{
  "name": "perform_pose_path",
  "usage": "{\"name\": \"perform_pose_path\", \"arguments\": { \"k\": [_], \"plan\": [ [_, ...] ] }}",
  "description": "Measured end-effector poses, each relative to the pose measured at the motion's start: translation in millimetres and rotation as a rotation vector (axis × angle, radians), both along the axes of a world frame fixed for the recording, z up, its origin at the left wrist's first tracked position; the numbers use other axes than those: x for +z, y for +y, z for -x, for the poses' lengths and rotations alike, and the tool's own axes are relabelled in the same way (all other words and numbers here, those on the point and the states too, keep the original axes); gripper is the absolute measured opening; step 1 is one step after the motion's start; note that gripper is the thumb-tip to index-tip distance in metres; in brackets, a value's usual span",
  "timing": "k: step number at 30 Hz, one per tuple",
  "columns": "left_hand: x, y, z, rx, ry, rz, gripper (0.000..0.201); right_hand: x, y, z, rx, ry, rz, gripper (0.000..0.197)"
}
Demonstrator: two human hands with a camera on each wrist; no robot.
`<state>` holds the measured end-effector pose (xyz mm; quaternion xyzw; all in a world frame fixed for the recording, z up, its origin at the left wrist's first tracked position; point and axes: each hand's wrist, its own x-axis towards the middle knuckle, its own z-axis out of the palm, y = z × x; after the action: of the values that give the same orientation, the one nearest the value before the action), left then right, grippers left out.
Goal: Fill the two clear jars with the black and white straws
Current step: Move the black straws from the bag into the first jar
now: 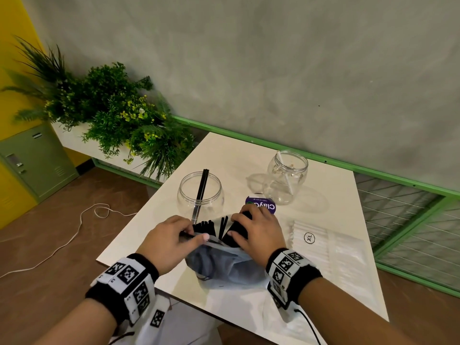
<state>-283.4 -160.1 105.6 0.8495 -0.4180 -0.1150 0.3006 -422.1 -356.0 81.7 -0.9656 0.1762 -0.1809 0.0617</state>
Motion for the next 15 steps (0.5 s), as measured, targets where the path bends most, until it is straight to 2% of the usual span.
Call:
{"name": "perform_pose_path", "arguments": {
  "k": [3, 7, 11, 15],
  "plan": [
    [-4, -4, 5, 0.064, 0.138, 0.132, 0.022, 0, 0, 0, -0.007, 0.004, -0.007, 0.032],
    [-7, -12, 9, 0.132, 0.404, 0.165, 0.026, 2, 2, 0, -0.004, 0.007, -0.019, 0.034],
    [-8, -18, 9, 0.130, 0.637, 0.219, 0.029, 7, 1, -1, 0.010, 0.046, -0.051, 0.038],
    [-6, -28, 7, 0.169, 0.736, 0.224, 0.031, 16, -1, -3, 0.087, 0.147, -0.121, 0.058]
  ]
}}
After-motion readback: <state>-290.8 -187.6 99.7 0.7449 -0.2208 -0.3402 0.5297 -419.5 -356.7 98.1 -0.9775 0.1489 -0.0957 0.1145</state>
